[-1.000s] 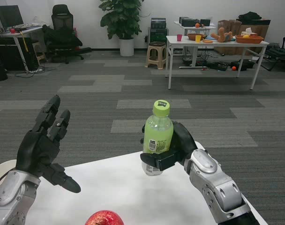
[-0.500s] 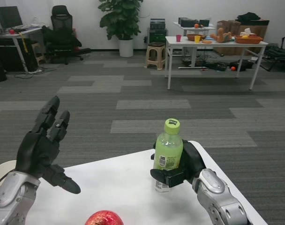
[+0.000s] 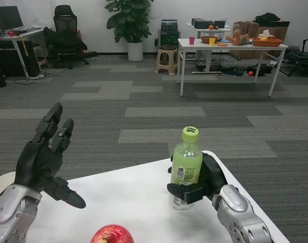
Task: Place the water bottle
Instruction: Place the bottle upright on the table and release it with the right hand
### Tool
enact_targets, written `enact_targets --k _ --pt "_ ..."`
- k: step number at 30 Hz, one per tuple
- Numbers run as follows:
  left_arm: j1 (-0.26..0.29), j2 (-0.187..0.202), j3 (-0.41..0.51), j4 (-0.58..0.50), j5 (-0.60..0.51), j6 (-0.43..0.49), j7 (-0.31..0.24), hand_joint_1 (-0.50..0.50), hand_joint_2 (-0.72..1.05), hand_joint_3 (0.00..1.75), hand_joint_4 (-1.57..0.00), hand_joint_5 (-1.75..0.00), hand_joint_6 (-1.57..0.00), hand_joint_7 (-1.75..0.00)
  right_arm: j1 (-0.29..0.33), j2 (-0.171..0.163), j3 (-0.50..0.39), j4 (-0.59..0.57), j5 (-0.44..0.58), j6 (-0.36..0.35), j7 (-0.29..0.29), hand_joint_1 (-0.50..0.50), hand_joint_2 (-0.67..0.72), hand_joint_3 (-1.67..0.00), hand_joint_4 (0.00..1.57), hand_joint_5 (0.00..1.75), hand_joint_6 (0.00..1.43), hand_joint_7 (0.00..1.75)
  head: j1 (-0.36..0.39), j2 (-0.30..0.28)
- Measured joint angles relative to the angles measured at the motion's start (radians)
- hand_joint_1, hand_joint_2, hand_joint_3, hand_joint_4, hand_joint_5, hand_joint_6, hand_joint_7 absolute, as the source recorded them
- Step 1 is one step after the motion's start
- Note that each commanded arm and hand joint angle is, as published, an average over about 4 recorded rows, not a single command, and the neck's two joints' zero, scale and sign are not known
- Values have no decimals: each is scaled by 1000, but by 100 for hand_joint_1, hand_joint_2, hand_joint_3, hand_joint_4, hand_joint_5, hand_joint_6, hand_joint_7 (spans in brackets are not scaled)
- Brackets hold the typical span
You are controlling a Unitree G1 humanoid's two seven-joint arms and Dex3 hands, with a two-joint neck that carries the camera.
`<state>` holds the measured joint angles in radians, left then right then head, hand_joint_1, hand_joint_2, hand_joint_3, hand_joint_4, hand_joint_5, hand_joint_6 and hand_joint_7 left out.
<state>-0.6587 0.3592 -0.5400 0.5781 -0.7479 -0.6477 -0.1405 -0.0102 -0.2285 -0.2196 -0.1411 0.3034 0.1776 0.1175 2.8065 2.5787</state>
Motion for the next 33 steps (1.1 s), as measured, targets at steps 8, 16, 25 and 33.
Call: enact_targets --k 8,16,25,33 --pt "0 0 0 0 0 0 0 -48 -28 9 0 0 0 0 0 -11 7 -12 -77 6 63 41 -3 -113 16 99 40 161 3 -7" --pt "0 0 0 0 0 0 0 -50 -28 9 0 0 0 0 3 -13 15 1 -87 23 105 42 -7 -111 4 82 21 168 4 -9" --pt "0 0 0 0 -2 0 0 -49 -28 9 0 0 0 0 6 -6 15 12 -65 25 128 29 -10 -56 0 5 0 108 3 -10" --pt "0 0 0 0 -2 0 0 -50 -28 9 0 0 0 0 8 2 16 24 -8 30 140 -32 1 -10 0 0 0 3 3 -10"
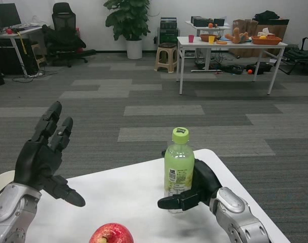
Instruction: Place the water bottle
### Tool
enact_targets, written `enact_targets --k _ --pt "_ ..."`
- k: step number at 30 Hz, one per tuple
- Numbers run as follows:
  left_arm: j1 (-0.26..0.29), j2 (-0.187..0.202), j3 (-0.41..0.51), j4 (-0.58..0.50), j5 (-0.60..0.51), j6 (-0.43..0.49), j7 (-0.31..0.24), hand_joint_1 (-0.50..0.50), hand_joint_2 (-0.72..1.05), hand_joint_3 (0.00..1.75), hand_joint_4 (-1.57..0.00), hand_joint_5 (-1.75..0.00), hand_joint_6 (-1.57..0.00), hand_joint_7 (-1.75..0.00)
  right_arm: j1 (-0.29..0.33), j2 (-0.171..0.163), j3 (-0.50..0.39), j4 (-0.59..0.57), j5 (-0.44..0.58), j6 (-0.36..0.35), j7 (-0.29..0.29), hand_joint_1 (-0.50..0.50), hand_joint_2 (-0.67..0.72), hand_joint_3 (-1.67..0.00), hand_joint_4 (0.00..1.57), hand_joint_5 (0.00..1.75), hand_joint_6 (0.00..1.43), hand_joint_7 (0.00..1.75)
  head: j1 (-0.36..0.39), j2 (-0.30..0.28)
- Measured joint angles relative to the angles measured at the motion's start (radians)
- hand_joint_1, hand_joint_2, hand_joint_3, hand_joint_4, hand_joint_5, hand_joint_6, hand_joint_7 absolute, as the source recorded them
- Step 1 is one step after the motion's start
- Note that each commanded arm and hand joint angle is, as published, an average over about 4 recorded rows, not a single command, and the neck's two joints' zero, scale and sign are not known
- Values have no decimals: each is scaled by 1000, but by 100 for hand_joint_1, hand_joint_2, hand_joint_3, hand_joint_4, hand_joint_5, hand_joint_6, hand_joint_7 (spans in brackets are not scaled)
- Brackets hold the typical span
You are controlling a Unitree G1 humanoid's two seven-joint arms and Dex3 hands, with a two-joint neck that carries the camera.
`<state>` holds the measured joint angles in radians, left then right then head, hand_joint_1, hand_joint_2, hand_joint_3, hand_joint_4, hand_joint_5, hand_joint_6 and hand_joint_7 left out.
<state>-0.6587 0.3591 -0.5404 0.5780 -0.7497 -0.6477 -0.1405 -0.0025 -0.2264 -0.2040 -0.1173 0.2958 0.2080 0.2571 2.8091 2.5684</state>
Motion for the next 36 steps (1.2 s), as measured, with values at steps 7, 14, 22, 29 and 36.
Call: enact_targets --k 7,14,22,29,36 --pt "0 0 0 0 0 0 0 -49 -28 9 0 0 0 0 1 3 -6 1 24 0 23 -46 11 0 0 0 0 0 0 2" --pt "0 0 0 0 0 0 0 -48 -28 9 0 0 0 0 3 3 -30 -5 88 0 64 -46 28 0 0 0 0 0 -2 8" --pt "0 0 0 -1 -1 0 0 -49 -28 9 0 0 0 0 8 6 -144 -87 144 -25 73 -43 34 0 0 0 0 0 3 22" --pt "1 -1 0 -2 -1 0 0 -48 -28 9 0 0 0 0 20 39 -284 -176 170 -30 73 -46 42 0 0 0 0 0 4 38" --pt "1 -2 0 -2 -4 0 0 -49 -28 9 0 0 0 0 48 42 -352 -285 194 -29 56 -46 41 0 0 0 0 0 -9 50"
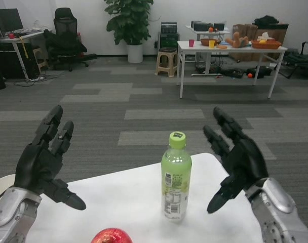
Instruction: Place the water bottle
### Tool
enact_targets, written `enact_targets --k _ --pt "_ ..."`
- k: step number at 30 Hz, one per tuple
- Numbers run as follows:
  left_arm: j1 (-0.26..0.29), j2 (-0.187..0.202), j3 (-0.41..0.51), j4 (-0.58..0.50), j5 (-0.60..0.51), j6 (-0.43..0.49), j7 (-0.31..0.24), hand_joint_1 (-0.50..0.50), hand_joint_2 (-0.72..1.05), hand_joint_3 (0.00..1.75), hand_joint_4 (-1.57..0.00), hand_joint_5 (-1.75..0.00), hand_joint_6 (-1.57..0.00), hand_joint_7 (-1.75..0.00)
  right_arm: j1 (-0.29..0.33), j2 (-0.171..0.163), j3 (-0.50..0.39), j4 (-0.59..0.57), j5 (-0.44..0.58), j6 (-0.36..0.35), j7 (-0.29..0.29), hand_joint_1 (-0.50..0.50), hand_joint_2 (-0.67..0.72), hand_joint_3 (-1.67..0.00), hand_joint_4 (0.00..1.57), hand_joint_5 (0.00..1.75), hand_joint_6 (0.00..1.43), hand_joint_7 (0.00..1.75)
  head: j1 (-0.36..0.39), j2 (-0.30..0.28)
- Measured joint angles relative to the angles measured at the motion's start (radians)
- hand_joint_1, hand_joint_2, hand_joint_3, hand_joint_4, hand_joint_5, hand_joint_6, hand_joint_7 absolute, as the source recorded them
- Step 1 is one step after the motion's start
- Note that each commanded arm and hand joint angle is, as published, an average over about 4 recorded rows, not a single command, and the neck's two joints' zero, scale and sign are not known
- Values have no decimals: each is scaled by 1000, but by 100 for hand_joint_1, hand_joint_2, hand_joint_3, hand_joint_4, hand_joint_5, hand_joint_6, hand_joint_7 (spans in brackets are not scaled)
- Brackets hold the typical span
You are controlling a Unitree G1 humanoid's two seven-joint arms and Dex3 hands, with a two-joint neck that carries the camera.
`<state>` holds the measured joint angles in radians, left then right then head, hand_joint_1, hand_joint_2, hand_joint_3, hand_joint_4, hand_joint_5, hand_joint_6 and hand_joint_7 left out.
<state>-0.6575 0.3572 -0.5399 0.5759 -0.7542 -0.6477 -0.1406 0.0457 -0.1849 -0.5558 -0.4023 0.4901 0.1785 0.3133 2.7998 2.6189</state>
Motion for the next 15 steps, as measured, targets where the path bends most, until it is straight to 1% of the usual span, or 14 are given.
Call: enact_targets --k 4,8,15 --pt "0 0 0 0 0 0 0 -50 -28 9 0 0 0 0 11 0 -3 -43 10 -5 -4 -46 41 0 0 0 0 0 -6 8" --pt "0 0 -1 0 0 0 0 -48 -28 9 0 0 0 0 16 1 3 -49 22 -47 -5 -46 41 0 0 0 0 0 -9 15" --pt "0 0 -2 0 -1 0 0 -49 -28 9 0 0 0 0 26 2 19 -53 23 -96 -28 -46 41 0 0 0 0 0 -9 16"
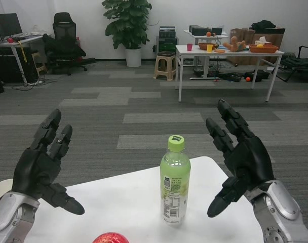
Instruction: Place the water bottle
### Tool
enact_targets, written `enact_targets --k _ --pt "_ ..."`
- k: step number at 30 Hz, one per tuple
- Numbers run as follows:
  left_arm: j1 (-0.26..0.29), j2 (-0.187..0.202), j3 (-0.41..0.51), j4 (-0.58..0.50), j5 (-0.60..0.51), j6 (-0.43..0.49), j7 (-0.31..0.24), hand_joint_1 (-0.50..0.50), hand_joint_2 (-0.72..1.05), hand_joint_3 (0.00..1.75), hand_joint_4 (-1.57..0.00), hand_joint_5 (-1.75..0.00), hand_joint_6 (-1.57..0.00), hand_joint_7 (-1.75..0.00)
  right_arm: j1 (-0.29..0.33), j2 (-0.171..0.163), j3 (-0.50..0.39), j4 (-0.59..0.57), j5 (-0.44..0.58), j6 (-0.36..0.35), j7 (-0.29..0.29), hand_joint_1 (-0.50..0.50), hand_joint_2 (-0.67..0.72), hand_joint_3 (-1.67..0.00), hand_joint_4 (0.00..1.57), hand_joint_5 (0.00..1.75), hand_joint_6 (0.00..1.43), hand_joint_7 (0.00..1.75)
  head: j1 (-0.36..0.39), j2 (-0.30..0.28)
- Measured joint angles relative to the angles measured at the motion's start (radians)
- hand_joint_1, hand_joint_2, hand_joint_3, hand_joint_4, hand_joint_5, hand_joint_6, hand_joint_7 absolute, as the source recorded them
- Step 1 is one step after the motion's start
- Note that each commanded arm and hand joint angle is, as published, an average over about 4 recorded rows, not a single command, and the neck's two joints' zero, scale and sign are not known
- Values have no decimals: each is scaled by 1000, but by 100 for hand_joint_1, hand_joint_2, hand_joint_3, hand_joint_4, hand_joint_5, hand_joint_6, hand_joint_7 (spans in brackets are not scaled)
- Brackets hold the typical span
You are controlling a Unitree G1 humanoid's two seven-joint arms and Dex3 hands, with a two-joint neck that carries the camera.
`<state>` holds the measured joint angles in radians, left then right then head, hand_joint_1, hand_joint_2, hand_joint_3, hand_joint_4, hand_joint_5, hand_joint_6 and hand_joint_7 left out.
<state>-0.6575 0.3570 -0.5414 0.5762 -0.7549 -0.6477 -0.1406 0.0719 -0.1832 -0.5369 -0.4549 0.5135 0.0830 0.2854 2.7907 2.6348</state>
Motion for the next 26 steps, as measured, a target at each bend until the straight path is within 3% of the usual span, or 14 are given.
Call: enact_targets --k 8,14,26 --pt "0 0 0 0 0 0 0 -50 -28 9 0 0 0 0 -1 -1 30 -2 17 -49 -37 -46 41 0 0 0 0 0 4 0" --pt "0 1 -2 0 -1 0 0 -49 -28 9 0 0 0 0 -23 -21 50 -3 37 -64 -69 -46 39 0 0 0 0 0 7 1" --pt "-2 4 -4 -1 -1 0 0 -50 -28 9 0 0 0 0 -25 -21 79 -3 53 -66 -80 -46 34 0 0 0 0 0 -13 5"
